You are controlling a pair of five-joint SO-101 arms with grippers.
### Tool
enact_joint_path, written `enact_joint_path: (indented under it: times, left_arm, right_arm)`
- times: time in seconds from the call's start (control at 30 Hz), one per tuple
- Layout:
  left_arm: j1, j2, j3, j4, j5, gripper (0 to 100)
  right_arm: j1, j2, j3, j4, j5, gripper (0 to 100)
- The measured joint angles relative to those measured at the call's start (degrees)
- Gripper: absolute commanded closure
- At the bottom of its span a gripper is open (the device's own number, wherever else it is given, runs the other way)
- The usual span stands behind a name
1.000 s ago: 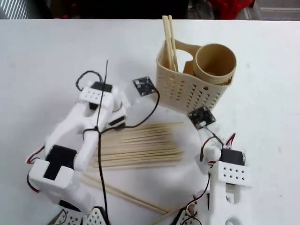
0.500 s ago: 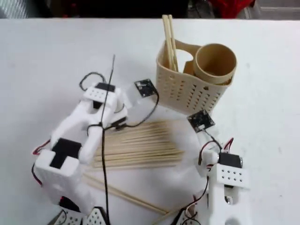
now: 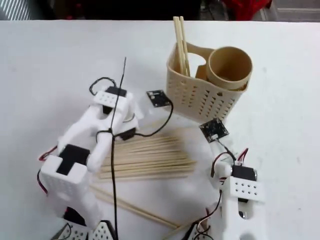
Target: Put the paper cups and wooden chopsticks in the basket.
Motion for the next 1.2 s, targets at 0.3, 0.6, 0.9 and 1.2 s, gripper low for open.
enact_joint_path:
  times: [0.3,0.6,0.9,1.2]
  left_arm:
    - [-6.2,-8.8,-1.1,8.4,-1.8,98]
    - [-10.6,-13.8,1.6,10.7,-1.8,97]
    - [-10.7,-13.9,1.6,10.7,0.6,97]
    - [-10.7,-13.9,1.6,10.7,0.9,97]
  right_arm:
    - [0.0,0.0,0.0,0.0,0.0,90.7]
    - [0.0,0.0,0.3,0.0,0.0,90.6]
    - [0.0,0.0,0.3,0.0,0.0,90.7]
    - [0.0,0.0,0.6,0.0,0.0,90.7]
